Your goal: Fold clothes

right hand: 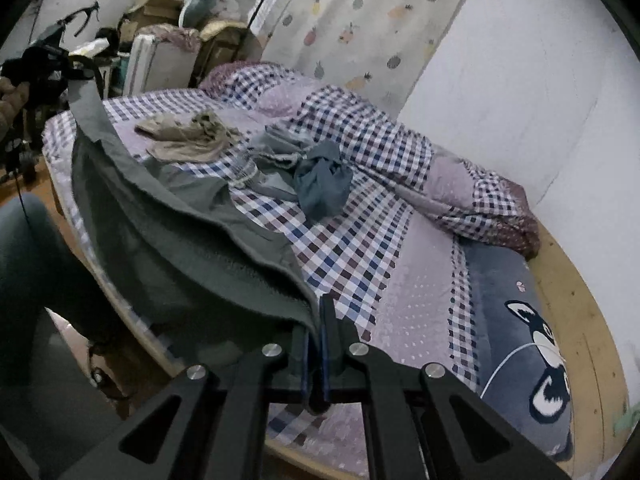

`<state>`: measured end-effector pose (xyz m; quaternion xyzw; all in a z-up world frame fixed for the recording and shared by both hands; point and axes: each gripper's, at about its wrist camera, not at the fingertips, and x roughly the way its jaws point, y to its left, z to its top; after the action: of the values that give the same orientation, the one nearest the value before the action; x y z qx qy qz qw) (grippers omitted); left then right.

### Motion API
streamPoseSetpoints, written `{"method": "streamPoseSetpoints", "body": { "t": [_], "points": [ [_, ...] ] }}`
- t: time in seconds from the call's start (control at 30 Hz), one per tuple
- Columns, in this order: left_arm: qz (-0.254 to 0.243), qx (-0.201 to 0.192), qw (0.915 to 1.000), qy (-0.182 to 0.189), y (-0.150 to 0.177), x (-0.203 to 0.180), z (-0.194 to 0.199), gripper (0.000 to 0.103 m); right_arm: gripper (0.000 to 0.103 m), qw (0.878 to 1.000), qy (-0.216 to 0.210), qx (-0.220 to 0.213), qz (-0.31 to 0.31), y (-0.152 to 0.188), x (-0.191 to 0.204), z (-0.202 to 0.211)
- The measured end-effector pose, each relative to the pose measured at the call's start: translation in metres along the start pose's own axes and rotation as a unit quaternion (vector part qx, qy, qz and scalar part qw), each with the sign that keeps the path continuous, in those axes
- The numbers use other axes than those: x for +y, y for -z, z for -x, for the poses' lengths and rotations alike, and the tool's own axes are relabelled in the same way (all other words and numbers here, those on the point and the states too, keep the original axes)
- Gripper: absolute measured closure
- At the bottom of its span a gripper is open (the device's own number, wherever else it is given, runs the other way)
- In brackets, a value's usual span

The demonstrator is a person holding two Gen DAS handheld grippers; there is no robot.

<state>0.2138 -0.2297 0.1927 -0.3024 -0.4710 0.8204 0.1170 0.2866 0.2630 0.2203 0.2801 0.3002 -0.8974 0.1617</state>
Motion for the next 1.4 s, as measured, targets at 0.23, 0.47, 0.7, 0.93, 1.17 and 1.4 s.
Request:
{"method": "streamPoseSetpoints", "body": {
  "t": [0.23, 0.47, 0.7, 0.93, 1.17, 1.4],
  "points": [
    [-0.005, 0.013, 0.9962, -0.086, -0.054, 0.018, -0.102, 0.102, 0.102, 0.998, -0.010, 0.055, 0.000, -0.037, -0.031, -0.107],
    [-0.015, 0.049, 0.9821, -0.181, -0.085, 0.057, -0.215, 0.102, 0.102, 0.991, -0.026, 0.132, 0.005, -0.059, -0.055, -0.227],
    [-0.035, 0.098, 0.9653, -0.240, -0.094, 0.102, -0.297, 0.101, 0.102, 0.975, -0.056, 0.213, -0.017, -0.047, -0.074, -0.345],
    [-0.037, 0.063, 0.9784, -0.193, -0.091, 0.128, -0.271, 0.049, 0.076, 0.957, -0.049, 0.278, -0.068, -0.017, -0.071, -0.419],
    [-0.059, -0.013, 0.9858, -0.157, -0.058, 0.134, -0.176, 0.025, 0.052, 0.961, 0.051, 0.186, -0.198, -0.001, -0.087, -0.381],
    [-0.087, 0.019, 0.9700, -0.226, 0.026, 0.147, -0.137, 0.025, 0.034, 0.973, -0.019, 0.106, -0.205, -0.021, -0.029, -0.342]
  ]
}}
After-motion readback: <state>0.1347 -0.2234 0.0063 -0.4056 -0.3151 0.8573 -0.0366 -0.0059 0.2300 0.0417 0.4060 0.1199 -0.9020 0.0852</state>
